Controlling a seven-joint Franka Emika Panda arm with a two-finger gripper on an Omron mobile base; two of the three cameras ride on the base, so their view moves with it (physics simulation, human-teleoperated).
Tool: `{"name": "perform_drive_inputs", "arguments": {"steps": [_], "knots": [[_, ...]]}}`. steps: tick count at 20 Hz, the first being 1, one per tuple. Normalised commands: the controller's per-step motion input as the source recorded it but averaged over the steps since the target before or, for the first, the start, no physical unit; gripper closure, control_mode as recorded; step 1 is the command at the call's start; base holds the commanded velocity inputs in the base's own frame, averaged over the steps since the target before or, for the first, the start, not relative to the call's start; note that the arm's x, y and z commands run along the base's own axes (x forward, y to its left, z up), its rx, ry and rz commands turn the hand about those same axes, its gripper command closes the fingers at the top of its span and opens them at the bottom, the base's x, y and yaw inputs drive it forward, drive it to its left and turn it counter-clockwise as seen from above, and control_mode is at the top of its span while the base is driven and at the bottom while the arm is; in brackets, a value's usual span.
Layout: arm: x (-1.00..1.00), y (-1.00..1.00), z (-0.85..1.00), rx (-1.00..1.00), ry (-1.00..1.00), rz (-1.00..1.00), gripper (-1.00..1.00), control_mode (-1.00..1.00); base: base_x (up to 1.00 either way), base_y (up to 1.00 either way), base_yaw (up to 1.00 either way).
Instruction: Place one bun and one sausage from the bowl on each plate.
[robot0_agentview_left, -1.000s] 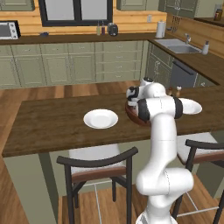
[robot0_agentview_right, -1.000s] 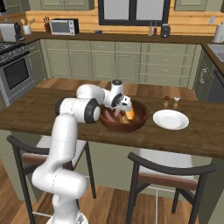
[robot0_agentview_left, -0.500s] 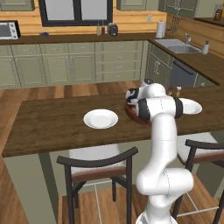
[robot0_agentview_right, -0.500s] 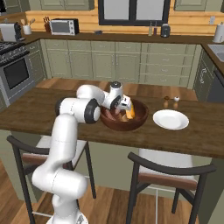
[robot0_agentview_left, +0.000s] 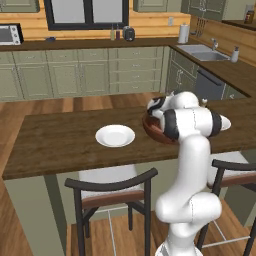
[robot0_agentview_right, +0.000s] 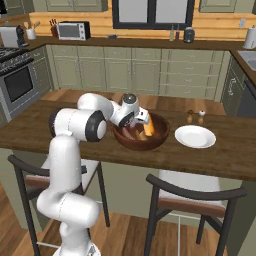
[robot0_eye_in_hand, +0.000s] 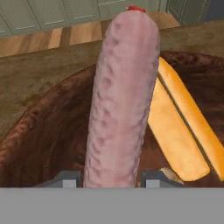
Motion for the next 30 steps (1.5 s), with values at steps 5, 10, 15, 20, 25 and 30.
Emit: {"name": "perform_drive_inputs", "arguments": {"steps": [5,10,15,20,25,30], "knots": [[-1.00,0.53,1.00,0.00,0.01,0.00,1.00,-1.00,0.00,0.00,0.00],[-0.54,1.00,1.00,0.00,0.04,0.17,1.00,-1.00,0.00,0.00,0.00],[-0.47,1.00,0.96,-0.06,0.19,0.28,1.00,-1.00,0.00,0.00,0.00],[-0.63,0.96,-0.17,-0.26,0.04,0.11,1.00,-1.00,0.00,0.00,0.00],[0.03,0.35,-0.92,-0.24,0.08,0.04,1.00,-1.00,0.00,0.00,0.00],[0.30,0.50,-0.53,-0.12,0.27,0.03,1.00,-1.00,0.00,0.00,0.00]]}}
